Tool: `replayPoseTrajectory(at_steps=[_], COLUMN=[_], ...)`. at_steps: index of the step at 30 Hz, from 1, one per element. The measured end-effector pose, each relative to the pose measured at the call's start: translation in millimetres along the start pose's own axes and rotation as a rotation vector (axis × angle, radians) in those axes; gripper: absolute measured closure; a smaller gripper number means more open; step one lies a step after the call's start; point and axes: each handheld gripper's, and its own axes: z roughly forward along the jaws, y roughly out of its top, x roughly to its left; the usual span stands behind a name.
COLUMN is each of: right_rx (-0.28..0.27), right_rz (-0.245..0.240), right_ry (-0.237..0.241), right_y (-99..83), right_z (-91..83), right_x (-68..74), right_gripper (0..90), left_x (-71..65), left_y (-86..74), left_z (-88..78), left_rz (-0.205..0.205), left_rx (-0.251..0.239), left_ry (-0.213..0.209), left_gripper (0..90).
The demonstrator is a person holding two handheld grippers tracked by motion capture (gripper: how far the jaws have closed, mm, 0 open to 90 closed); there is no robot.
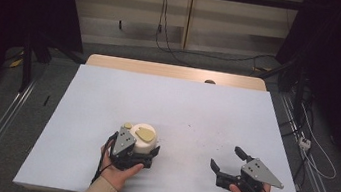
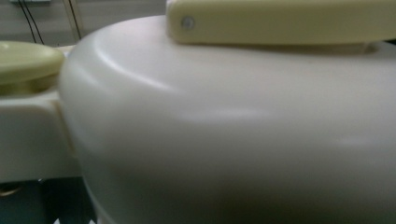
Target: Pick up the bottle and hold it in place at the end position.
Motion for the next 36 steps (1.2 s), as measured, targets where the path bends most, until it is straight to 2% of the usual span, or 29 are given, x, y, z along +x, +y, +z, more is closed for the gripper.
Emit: replayPoseTrajectory(at_steps=[4, 6, 7, 9, 16, 22, 25, 30, 31, 36], right_rx=[0.000, -0.001, -0.003, -0.003, -0.005, -0.010, -0.007, -0.008, -0.010, -0.018], right_rz=[0.002, 0.000, 0.001, -0.002, -0.014, -0.012, -0.012, -0.014, -0.014, -0.005], right_ry=[-0.002, -0.007, -0.008, -0.011, -0.002, 0.003, 0.004, 0.004, 0.003, 0.003], right_y=[0.0, 0.3, 0.3, 0.8, 1.7, 2.4, 3.0, 2.9, 2.9, 3.3], right_z=[-0.4, -0.8, -0.8, -0.9, 0.2, 2.0, 2.3, 1.8, 1.7, 2.6], right_x=[-0.7, -0.8, -0.8, -0.6, 0.8, 1.2, 2.5, 2.1, 1.5, 0.4], right_gripper=[7.5, 7.5, 7.5, 7.5, 7.3, 6.9, 6.9, 6.9, 6.9, 6.7], left_x=[1.3, 0.7, 1.3, 0.5, 1.1, 6.5, 9.4, 13.6, 14.8, 15.8], left_y=[0.6, 0.6, 1.3, 2.8, 9.1, 14.9, 19.1, 22.9, 24.2, 28.7], left_z=[0.4, 0.2, -0.3, -0.8, -1.9, -1.4, 0.7, 3.6, 6.1, 11.2], left_rz=[-0.004, -0.020, -0.004, 0.003, -0.007, 0.005, -0.007, 0.001, -0.010, 0.013], left_rx=[-0.005, -0.011, -0.011, -0.022, -0.038, -0.042, -0.047, -0.040, -0.037, -0.041], left_ry=[-0.005, -0.010, -0.011, -0.007, -0.014, -0.009, -0.011, -0.009, -0.012, -0.008], left_gripper=[5.2, 5.2, 5.2, 5.2, 5.2, 5.2, 5.2, 5.2, 5.2, 5.3])
